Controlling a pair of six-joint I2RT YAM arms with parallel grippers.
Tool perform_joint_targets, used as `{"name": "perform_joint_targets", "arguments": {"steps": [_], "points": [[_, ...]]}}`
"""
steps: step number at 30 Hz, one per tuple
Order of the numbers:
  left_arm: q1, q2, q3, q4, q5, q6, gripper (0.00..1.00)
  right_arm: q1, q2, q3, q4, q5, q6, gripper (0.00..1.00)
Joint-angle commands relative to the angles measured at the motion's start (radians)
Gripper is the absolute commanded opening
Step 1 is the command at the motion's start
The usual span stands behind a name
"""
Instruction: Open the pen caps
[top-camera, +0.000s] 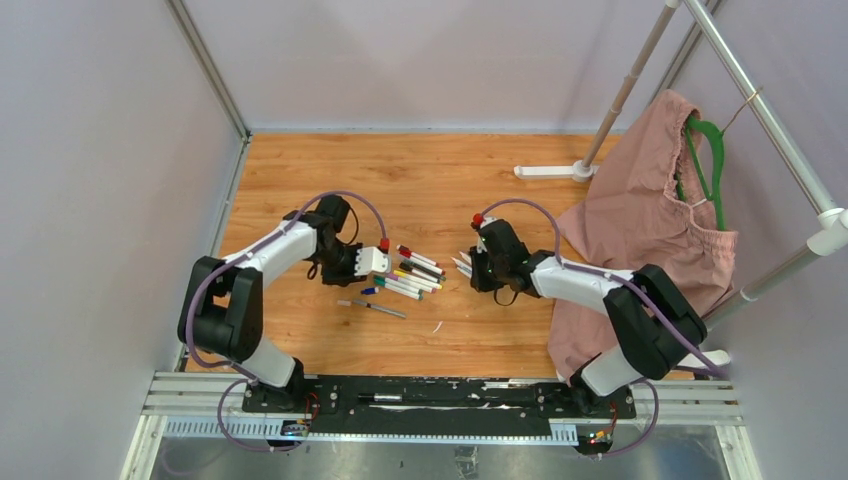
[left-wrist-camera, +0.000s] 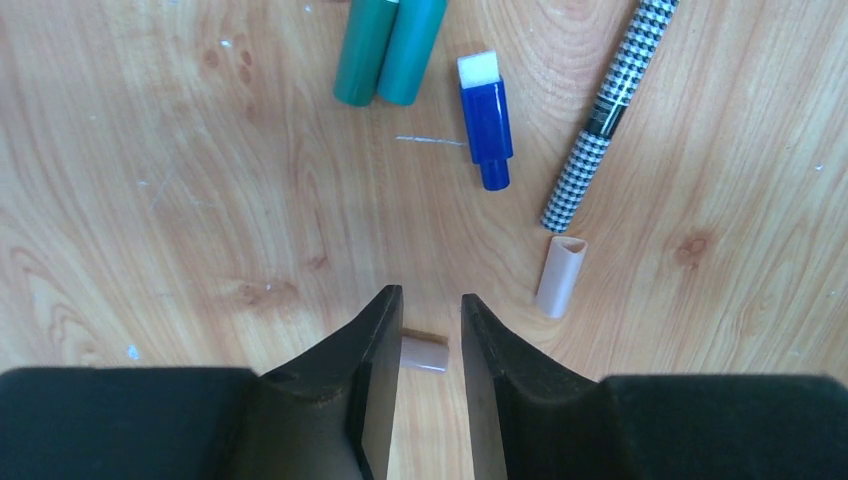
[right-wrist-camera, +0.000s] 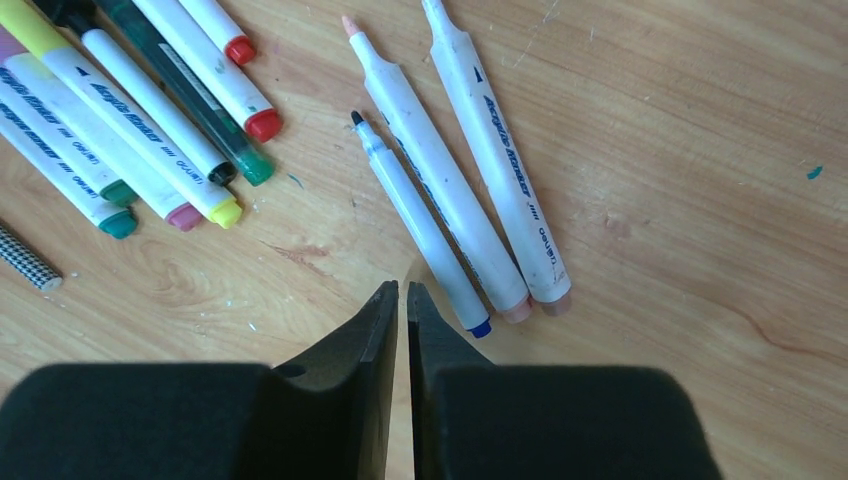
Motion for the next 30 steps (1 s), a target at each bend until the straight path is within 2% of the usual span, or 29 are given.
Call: {"name": "perform_joint_targets", "arguments": {"steps": [1, 6, 8, 11, 14, 21, 25, 30], "points": [[-0.004, -0.055, 0.055, -0.036, 0.01, -0.007, 0.35, 0.0, -0.05, -0.004, -0.035, -0.02, -0.007, 0.15], [0.002, -0.09, 0.138, -0.099, 0.081, -0.084, 0.42, 0.086, -0.101, 0.03, -0.045, 0.016, -0.059, 0.34], [0.024, -0.102, 0.173, -0.131, 0.142, -0.124, 0.44, 0.15, -0.108, 0.061, -0.052, 0.03, -0.095, 0.38], [0.074, -0.125, 0.215, -0.145, 0.18, -0.184, 0.48, 0.259, -0.068, 0.13, -0.066, 0.018, -0.155, 0.44], [0.179, -0.14, 0.228, -0.149, 0.184, -0.192, 0.48, 0.345, 0.016, 0.221, -0.083, 0.001, -0.201, 0.51], [0.457, -0.035, 0.203, -0.143, 0.046, -0.172, 0.38, 0.449, 0.235, 0.398, -0.076, -0.034, -0.246, 0.52], [0.488, -0.002, 0.126, -0.036, -0.016, -0.23, 0.34, 0.463, 0.325, 0.455, -0.067, -0.067, -0.265, 0.53], [0.486, 0.031, 0.08, 0.055, -0.004, -0.322, 0.33, 0.482, 0.393, 0.491, -0.073, -0.067, -0.289, 0.53]]}}
